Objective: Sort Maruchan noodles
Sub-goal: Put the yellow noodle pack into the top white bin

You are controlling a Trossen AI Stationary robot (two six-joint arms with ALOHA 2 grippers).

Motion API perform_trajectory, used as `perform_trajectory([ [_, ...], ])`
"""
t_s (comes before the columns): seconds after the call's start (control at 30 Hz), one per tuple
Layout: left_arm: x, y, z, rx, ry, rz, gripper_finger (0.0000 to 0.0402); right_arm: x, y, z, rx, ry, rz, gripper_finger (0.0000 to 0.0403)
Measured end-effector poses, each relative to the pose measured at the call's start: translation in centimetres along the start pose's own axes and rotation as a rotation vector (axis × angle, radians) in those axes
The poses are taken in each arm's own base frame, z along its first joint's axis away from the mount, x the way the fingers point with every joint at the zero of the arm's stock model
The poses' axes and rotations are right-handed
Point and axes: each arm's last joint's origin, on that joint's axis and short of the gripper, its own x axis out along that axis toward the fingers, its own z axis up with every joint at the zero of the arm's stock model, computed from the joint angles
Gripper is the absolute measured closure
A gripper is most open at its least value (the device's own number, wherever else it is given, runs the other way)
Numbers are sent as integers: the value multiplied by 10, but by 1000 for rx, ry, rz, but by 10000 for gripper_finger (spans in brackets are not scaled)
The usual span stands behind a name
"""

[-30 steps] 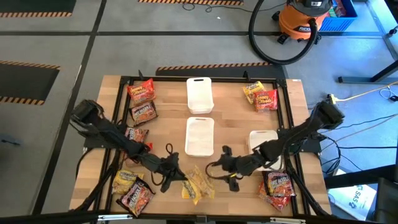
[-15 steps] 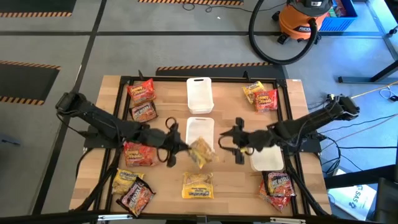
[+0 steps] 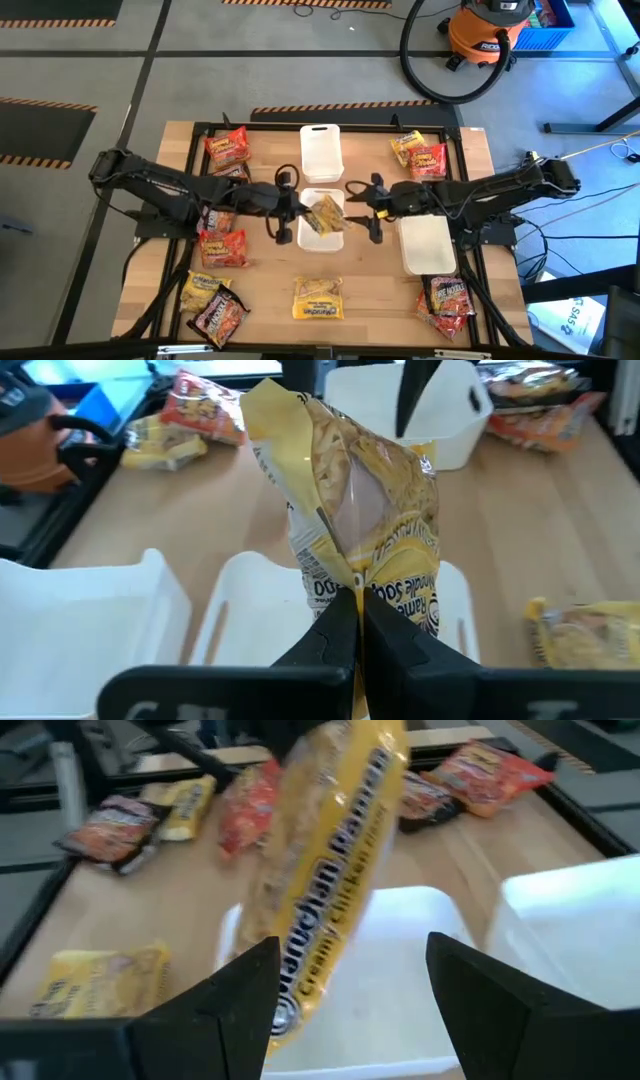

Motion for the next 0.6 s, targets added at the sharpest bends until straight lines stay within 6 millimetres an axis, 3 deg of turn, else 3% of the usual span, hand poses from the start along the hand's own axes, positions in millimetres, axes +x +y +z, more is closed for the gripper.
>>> perform_trajectory([
  [0.33,3,3,-1,43,11,26,401,0,1,3,75,-28,-5,163],
  [0.6,2,-1,0,46,-2,12,401,18,4,0,129,-59,24,80],
])
